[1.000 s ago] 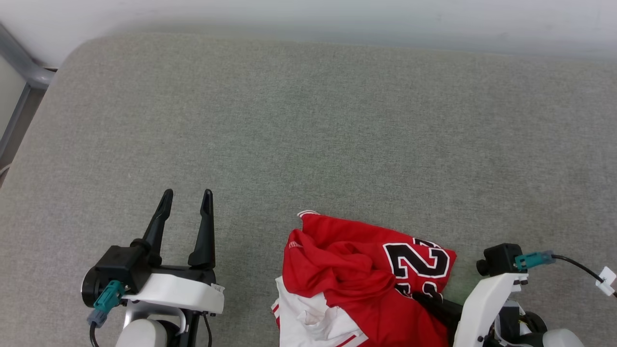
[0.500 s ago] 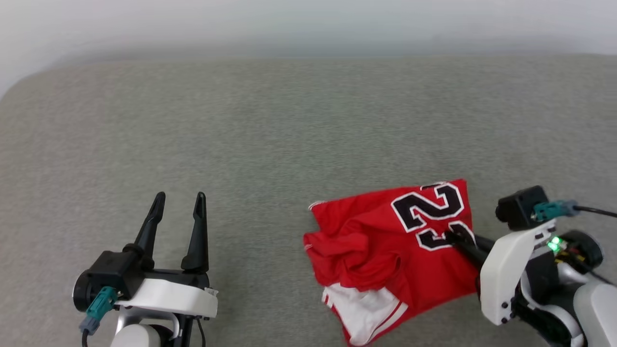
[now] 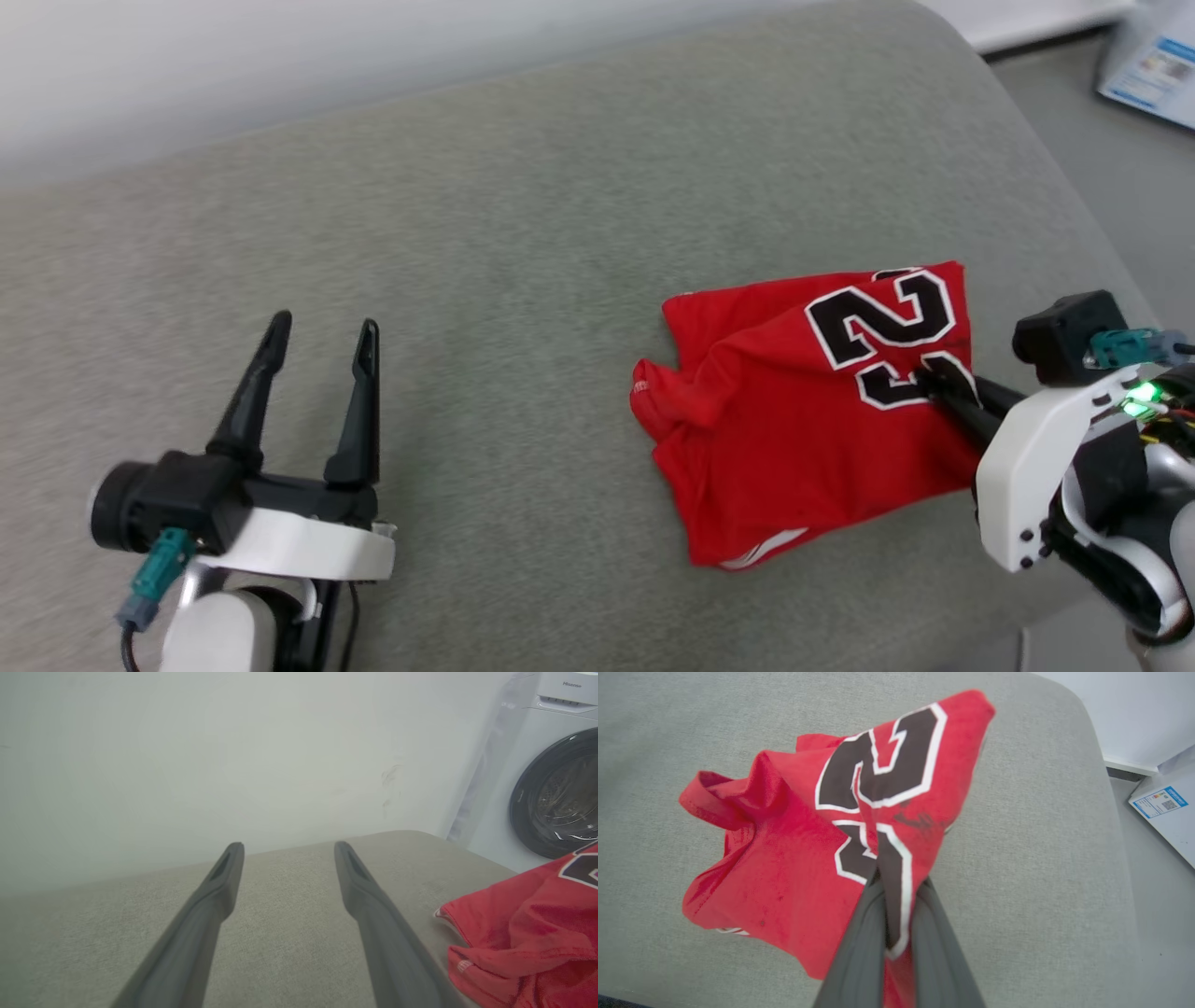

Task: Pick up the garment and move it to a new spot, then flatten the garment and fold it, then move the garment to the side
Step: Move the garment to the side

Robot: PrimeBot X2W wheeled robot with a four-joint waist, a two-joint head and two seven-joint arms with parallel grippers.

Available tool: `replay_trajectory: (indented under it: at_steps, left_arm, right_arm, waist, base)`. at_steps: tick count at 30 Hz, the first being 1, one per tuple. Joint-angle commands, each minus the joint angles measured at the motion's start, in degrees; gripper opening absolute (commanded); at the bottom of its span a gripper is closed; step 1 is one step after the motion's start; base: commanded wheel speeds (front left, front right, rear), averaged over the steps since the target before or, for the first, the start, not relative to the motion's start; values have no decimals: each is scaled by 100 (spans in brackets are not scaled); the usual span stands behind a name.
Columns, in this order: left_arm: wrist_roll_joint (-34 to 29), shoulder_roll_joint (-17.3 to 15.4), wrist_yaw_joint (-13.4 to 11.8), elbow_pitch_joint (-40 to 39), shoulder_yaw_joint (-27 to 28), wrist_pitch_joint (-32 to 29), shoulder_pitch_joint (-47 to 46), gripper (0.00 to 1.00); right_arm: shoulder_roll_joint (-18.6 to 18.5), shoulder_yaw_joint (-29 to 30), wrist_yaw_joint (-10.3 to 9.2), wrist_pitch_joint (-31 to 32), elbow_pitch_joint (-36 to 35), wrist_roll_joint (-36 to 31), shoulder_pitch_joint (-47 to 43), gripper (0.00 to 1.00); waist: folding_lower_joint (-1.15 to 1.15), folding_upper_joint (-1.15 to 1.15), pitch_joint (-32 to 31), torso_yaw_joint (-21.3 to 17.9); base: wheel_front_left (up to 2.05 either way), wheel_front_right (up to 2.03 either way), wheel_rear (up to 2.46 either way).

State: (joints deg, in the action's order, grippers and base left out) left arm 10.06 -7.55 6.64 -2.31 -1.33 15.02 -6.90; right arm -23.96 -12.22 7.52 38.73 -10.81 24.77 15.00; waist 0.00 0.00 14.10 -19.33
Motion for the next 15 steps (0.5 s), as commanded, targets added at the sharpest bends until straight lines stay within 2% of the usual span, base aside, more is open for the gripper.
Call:
replay_trajectory:
  at_steps: [1, 7, 15]
  left_arm:
    - [-52, -136, 35, -107, -1, -67, -145, 100]
    - [-130, -385, 41, -500, -151, -350, -403, 100]
    - [-165, -760, 72, -1228, -463, -823, -828, 100]
  right_arm:
    - [-26, 35, -7, -146, 164, -1, 209, 0]
    - [-114, 200, -7, -618, 813, 14, 651, 0]
    - [-489, 709, -7, -1473, 1962, -336, 1590, 0]
  waist:
    - [0, 0, 489, -641]
    - [0, 0, 1023, -871]
    - [0, 0, 1829, -705]
  base:
    - [0, 0, 0]
    - [0, 0, 0]
    - [0, 0, 0]
